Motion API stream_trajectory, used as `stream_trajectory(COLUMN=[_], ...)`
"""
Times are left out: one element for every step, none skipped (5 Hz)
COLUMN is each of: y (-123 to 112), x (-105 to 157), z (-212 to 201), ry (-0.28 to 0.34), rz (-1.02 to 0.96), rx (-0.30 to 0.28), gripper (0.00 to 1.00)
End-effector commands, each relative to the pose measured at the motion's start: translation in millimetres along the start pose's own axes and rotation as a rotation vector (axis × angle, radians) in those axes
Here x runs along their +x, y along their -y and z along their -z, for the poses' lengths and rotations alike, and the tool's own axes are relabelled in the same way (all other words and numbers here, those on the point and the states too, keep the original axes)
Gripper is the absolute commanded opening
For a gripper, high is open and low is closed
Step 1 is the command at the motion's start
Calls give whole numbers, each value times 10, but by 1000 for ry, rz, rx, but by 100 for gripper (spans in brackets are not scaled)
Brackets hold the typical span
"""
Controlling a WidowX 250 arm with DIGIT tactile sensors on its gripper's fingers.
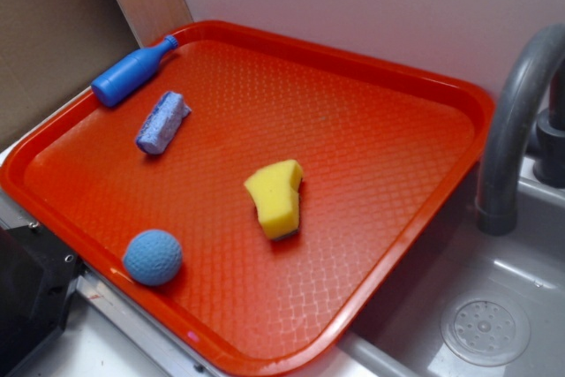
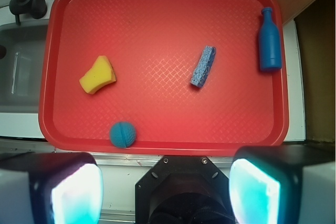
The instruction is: Grab the blue ball.
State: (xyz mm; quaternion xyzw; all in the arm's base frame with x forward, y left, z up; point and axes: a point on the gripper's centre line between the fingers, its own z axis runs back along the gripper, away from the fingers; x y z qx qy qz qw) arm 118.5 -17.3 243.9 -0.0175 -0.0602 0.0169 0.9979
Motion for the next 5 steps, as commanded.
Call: stream_trajectory(y=[0, 268, 464, 457, 332], x=[0, 65, -21, -138, -240], z=[0, 522, 1013, 1189, 1367], ry=[0, -66, -94, -12, 63], rz=[0, 23, 2, 37, 122], rx=[0, -180, -225, -230, -190], gripper=[100, 100, 100, 100, 100])
